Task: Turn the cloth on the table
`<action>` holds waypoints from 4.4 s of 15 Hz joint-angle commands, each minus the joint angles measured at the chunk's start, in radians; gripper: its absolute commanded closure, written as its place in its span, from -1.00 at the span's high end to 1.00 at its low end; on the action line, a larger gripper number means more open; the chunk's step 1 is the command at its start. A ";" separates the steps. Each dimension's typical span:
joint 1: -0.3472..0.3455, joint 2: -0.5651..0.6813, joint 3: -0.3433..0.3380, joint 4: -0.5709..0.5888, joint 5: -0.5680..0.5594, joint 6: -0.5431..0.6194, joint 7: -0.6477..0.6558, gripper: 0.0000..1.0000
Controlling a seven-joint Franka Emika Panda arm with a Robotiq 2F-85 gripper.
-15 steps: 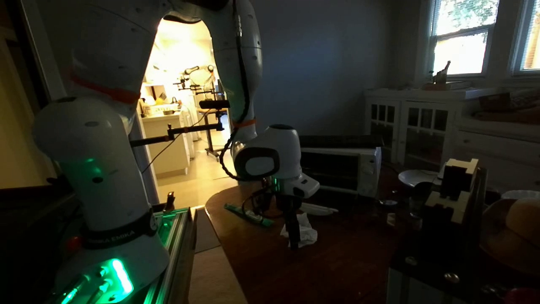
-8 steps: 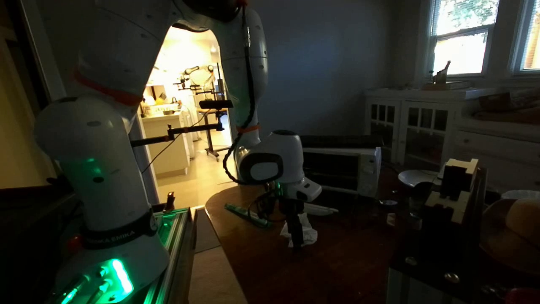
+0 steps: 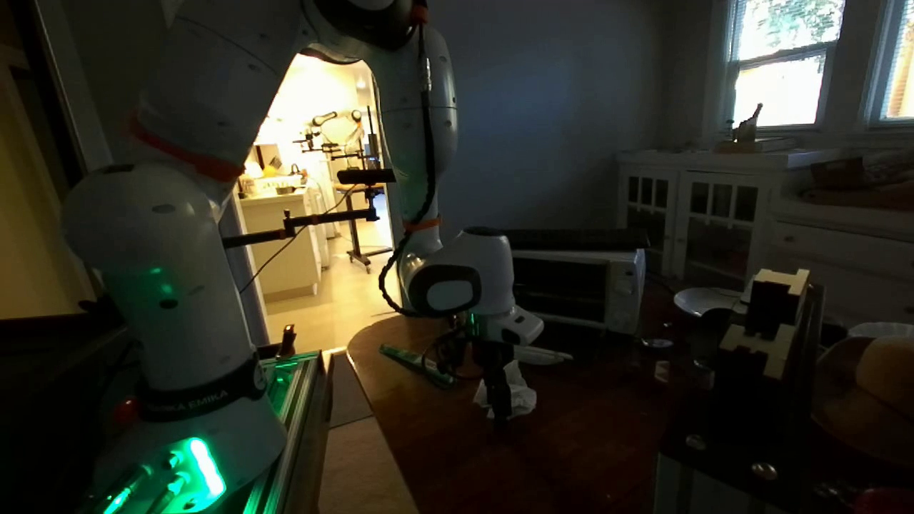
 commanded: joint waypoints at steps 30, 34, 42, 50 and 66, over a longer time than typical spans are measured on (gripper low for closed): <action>0.953 0.119 -1.066 -0.065 -0.029 -0.034 0.101 -0.99; 1.225 0.234 -1.158 -0.066 -0.016 -0.190 0.179 -0.99; 1.592 0.291 -1.132 -0.023 -0.107 -0.483 0.301 -0.99; 1.572 0.347 -1.166 -0.047 -0.110 -0.495 0.358 -0.99; 1.258 0.634 -0.985 0.010 -0.060 -0.268 0.374 -0.99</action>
